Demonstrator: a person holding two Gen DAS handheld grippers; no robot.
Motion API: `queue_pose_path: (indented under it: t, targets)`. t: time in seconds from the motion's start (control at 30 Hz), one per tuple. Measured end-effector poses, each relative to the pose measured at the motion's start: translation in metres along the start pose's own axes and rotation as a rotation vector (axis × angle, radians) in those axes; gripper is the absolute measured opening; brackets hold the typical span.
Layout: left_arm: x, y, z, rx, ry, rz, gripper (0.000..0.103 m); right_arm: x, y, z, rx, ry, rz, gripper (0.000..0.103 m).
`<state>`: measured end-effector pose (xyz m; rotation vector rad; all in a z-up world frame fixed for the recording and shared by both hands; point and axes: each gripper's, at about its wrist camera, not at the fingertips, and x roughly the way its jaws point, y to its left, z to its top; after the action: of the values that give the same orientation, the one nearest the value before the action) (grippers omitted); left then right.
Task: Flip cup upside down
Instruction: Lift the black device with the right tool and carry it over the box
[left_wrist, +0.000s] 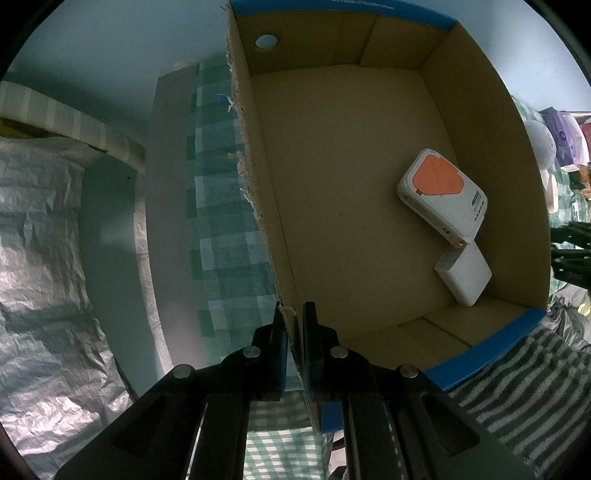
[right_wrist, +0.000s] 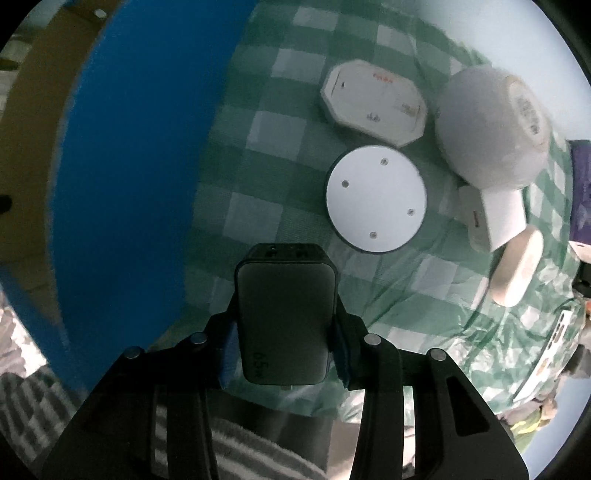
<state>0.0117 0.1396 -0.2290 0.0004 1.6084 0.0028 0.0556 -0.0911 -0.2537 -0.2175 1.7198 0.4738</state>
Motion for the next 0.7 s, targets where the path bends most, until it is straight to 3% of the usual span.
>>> queue_pose_path:
  t: [0.57, 0.6, 0.7]
  targets:
    - [0.0, -0.002, 0.001, 0.004, 0.001, 0.002, 0.006, -0.081, 0.019, 0.004, -0.086, -0.099, 0.029, 0.04]
    - [0.0, -0.002, 0.001, 0.005, 0.001, 0.002, 0.006, -0.085, 0.019, 0.006, -0.061, -0.116, -0.017, 0.04]
    - [0.001, -0.003, 0.001, 0.007, 0.002, 0.003, 0.006, -0.097, 0.027, 0.008, -0.09, -0.133, -0.003, 0.04]
